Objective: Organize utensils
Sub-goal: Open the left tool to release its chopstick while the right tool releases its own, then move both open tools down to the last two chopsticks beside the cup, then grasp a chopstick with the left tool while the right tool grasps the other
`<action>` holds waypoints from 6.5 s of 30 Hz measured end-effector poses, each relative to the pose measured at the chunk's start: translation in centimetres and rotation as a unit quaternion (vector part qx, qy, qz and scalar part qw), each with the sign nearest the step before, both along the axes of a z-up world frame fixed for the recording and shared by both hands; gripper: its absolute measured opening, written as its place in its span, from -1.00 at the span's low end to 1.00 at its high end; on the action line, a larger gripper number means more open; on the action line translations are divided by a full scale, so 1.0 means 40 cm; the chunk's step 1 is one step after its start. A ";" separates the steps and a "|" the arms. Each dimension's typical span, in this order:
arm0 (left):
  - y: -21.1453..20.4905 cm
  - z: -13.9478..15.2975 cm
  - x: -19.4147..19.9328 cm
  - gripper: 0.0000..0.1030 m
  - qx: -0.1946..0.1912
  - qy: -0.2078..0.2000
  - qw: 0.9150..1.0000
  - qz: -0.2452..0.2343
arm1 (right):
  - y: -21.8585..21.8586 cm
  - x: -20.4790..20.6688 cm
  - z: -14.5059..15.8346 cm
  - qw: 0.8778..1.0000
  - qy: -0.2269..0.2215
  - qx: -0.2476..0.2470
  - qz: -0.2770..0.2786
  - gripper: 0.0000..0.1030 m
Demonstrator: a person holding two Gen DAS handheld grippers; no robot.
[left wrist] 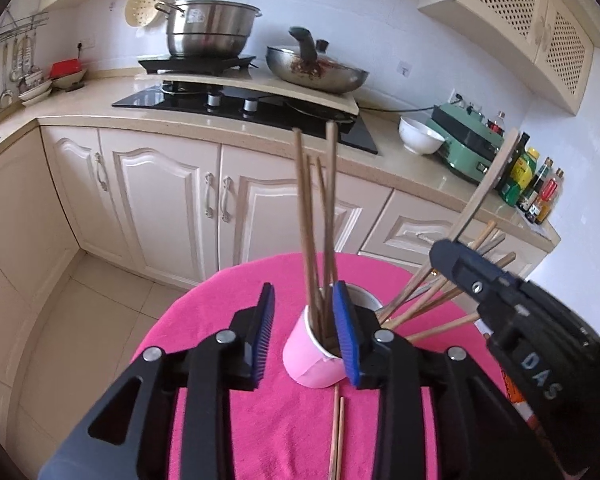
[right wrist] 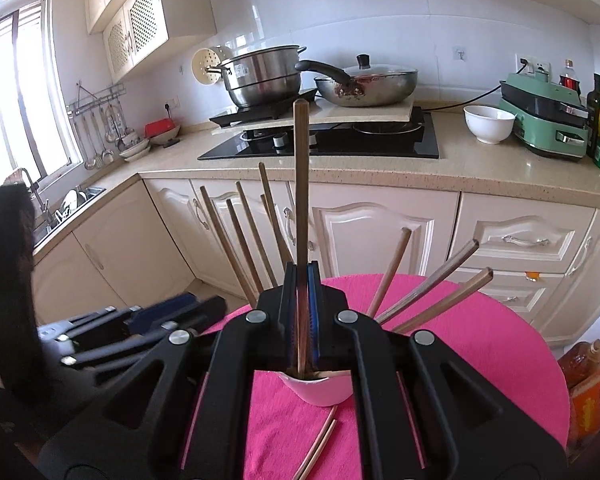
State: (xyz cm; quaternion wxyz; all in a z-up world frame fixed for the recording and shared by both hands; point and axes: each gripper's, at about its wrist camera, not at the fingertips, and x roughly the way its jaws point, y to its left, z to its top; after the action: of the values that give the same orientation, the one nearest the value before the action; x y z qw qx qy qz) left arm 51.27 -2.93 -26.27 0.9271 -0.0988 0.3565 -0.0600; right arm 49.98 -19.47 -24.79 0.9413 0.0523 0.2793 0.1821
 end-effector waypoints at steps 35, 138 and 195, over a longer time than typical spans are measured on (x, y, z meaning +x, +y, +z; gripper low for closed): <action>0.057 0.058 -0.100 -0.40 0.065 -0.016 0.998 0.015 | 0.030 -0.034 -0.057 0.999 0.038 -0.010 -0.007 -0.84; -0.185 -0.382 -0.090 -0.11 0.145 0.279 0.943 -0.108 | -0.207 -0.216 -0.339 0.968 0.235 0.008 -0.090 0.00; 0.024 -0.256 -0.155 -0.89 0.036 0.208 0.977 -0.038 | -0.007 -0.069 -0.427 0.917 0.398 0.008 -0.021 -0.88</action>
State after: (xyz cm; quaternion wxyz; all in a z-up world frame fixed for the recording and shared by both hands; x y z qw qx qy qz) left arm 45.06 -1.97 -36.51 0.8327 -0.0624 0.5468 -0.0602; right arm 47.22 -19.73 -41.87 0.7553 0.1339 0.6287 0.1281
